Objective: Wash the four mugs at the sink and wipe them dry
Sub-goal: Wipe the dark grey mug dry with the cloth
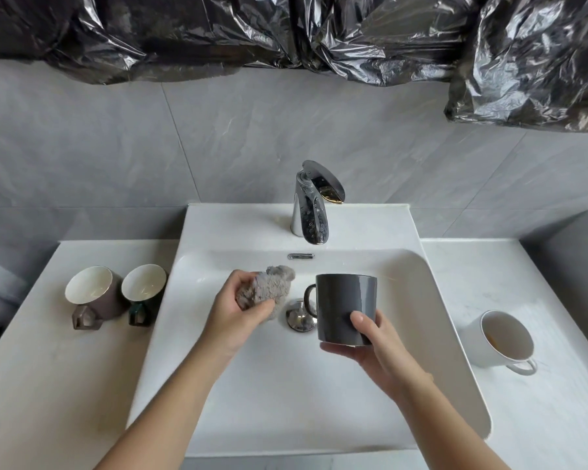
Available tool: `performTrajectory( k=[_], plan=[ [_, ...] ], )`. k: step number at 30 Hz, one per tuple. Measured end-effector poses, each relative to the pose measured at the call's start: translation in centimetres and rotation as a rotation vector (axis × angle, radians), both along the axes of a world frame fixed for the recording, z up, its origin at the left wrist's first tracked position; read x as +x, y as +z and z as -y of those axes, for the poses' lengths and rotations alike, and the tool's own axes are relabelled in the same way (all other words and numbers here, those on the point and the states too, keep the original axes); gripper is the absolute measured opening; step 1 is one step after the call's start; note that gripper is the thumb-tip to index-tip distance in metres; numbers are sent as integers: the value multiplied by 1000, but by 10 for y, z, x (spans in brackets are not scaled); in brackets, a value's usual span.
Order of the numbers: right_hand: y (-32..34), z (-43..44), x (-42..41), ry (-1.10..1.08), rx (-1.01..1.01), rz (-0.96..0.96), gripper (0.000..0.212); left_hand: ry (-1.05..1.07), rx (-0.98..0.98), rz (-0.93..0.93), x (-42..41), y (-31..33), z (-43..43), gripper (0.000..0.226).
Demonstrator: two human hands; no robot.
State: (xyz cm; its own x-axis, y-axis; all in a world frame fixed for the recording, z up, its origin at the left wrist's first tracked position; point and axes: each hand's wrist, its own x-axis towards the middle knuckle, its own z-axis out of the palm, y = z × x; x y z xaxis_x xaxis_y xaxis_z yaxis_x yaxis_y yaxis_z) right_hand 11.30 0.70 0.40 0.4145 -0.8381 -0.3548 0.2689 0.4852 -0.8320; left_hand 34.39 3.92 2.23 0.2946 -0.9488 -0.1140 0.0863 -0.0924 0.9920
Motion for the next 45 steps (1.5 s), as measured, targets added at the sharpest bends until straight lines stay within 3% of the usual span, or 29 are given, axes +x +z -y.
performTrajectory(
  k=[6,10,14,18,24,28,30,33,36,38,45],
  plan=[
    [7,-7,19,21,21,78,100,-40,-99,16,-58,3,-16,49],
    [8,-7,23,79,-61,52,75,14,-46,45,-68,5,-6,63],
    [8,-10,24,29,-71,15,62,5,-59,18,-72,3,-3,47],
    [7,-3,24,-69,-98,-61,50,-26,-87,95,-88,-9,-20,52],
    [1,-12,29,-49,-97,-73,65,6,-56,23,-73,-4,-1,51],
    [8,-1,33,-100,-171,-155,54,-32,-62,80,-83,-5,-20,60],
    [8,-4,35,-97,-196,-177,57,-9,-4,18,-78,-1,-14,59],
    [7,-7,28,-53,-207,-201,69,44,137,-110,-68,10,-7,32],
    [12,-5,24,-6,-174,-236,56,137,215,-284,-66,13,-10,11],
    [13,-5,26,67,-101,-229,46,151,225,-346,-66,13,-11,13],
    [16,-6,35,56,-101,-159,47,116,245,-330,-63,16,-6,22]
  ],
)
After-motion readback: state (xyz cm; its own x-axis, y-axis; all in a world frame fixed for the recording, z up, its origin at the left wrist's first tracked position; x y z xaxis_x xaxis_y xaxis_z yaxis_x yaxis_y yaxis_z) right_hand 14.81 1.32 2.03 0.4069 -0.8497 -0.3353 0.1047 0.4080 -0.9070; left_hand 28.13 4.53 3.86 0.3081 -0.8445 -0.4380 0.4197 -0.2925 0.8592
